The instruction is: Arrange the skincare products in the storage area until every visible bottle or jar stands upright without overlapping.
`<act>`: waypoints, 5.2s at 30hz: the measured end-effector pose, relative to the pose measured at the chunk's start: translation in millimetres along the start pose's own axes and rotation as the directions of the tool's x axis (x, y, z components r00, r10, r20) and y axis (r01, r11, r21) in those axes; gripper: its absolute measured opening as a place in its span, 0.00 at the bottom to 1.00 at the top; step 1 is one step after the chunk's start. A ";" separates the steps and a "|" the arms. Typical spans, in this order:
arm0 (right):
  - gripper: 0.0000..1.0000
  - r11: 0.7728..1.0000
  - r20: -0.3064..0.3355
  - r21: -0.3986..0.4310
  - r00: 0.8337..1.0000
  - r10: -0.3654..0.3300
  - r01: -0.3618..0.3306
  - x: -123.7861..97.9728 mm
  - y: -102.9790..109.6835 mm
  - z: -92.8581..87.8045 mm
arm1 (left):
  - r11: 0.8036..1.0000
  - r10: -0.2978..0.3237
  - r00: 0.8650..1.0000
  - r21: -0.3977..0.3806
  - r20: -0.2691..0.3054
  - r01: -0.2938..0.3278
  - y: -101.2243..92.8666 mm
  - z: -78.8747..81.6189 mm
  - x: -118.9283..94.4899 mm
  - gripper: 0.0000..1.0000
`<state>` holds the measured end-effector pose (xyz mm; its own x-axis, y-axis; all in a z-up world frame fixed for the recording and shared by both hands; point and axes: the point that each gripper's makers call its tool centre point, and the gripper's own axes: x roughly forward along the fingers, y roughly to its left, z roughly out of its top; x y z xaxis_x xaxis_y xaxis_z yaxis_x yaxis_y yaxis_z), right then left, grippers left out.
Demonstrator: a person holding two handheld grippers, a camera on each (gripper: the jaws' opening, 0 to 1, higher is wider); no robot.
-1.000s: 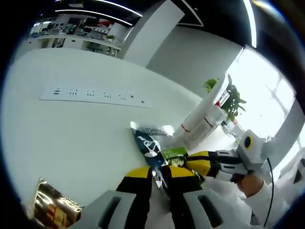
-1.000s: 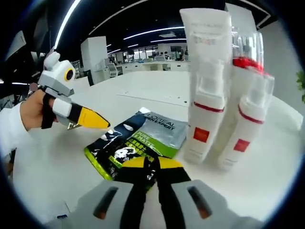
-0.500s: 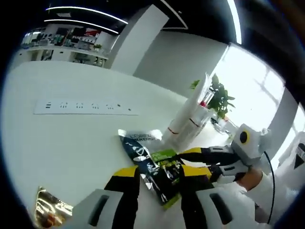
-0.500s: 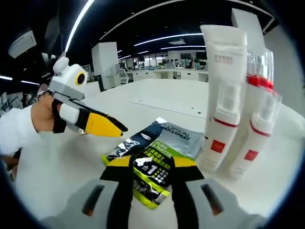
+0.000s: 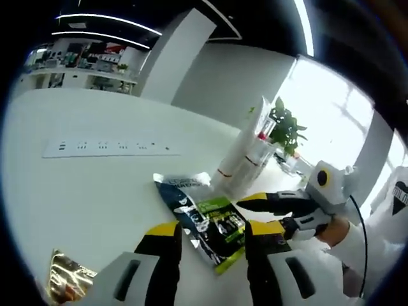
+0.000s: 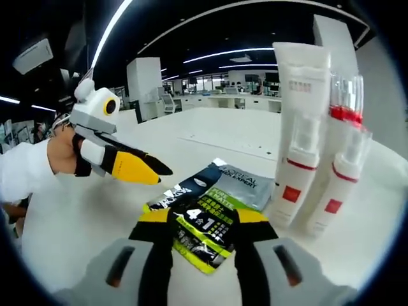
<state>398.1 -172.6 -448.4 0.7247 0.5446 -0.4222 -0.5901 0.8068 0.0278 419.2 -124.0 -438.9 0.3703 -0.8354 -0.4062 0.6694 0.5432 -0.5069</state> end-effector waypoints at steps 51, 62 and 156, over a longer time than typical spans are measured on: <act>1.00 0.983 0.116 -0.100 0.979 0.168 -0.156 0.9 32.1 23.3 | 0.943 -0.173 0.974 0.311 0.145 0.121 -29.7 12.0 -30.2 0.99; 1.00 0.981 0.146 -0.093 0.972 0.184 -0.171 -8.1 36.1 24.2 | 0.907 -0.250 0.945 0.392 0.210 0.153 -46.2 13.5 -46.9 0.99; 0.93 0.951 0.084 -0.002 0.947 0.310 -0.311 -105.9 122.4 -60.3 | 0.800 -0.553 0.833 -0.277 -0.001 0.531 -169.9 -103.5 -102.3 0.99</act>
<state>227.7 -145.4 -454.9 0.5337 0.7849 -0.3148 -0.7867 0.5974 0.1557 200.9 -122.2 -389.9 -0.0622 -0.9964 -0.0585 0.5539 0.0143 -0.8325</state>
